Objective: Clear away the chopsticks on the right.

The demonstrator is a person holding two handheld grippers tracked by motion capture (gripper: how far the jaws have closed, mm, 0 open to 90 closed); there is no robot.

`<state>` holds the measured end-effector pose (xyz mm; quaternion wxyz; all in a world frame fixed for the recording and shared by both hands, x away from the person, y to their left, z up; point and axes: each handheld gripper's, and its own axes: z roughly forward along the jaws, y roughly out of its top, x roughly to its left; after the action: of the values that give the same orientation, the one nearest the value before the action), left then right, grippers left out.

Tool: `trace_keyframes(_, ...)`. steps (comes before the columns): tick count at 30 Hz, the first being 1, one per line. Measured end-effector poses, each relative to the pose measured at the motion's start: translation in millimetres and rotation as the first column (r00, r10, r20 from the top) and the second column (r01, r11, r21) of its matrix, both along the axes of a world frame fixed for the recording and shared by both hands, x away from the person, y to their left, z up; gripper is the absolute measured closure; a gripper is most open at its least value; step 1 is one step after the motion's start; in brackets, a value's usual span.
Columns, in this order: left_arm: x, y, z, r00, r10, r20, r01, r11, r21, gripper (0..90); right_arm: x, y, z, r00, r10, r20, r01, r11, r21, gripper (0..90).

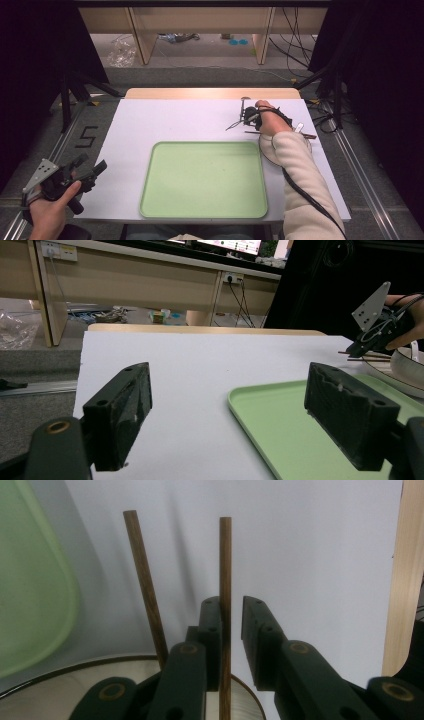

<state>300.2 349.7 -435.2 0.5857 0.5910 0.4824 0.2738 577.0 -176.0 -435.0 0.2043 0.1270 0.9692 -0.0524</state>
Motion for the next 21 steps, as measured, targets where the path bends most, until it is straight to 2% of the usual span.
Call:
trace_keyframes(5, -0.2, 0.1, 0.0, 1.0, 0.001, -0.001, -0.001, 1.0, 0.001, 18.9, 0.2, 1.4, 1.4, 0.9998, 0.018, 0.005, -0.018, 1.0, -0.011, 87.1)
trace_keyframes(8, -0.3, 0.2, 0.1, 1.0, 0.001, 0.0, -0.001, 1.0, 0.001, 18.9, -0.3, 2.1, 2.7, 0.9996, 0.021, 0.019, -0.021, 1.0, -0.008, 87.3)
trace_keyframes(9, -0.3, 0.3, 0.1, 1.0, 0.001, -0.001, -0.001, 1.0, 0.001, 18.9, 0.2, 2.8, 4.6, 0.9988, 0.039, 0.029, -0.038, 0.999, -0.01, 87.3)
trace_keyframes(14, 0.0, 0.7, 0.4, 1.0, -0.003, 0.003, 0.003, 1.0, 0.009, 18.9, -1.4, 4.7, 9.8, 0.9984, 0.032, 0.046, -0.032, 0.999, -0.007, 87.4)
trace_keyframes(16, -0.3, 0.1, 0.2, 1.0, 0.002, 0.0, -0.002, 1.0, 0.001, 19.0, -2.2, 6.3, 12.9, 0.9983, 0.025, 0.053, -0.026, 1.0, 0.014, 87.4)
trace_keyframes(21, -0.2, 0.8, 0.6, 1.0, -0.002, 0.002, 0.002, 1.0, 0.009, 19.0, -3.3, 8.5, 21.3, 0.9968, 0.021, 0.078, -0.023, 0.999, 0.028, 87.4)
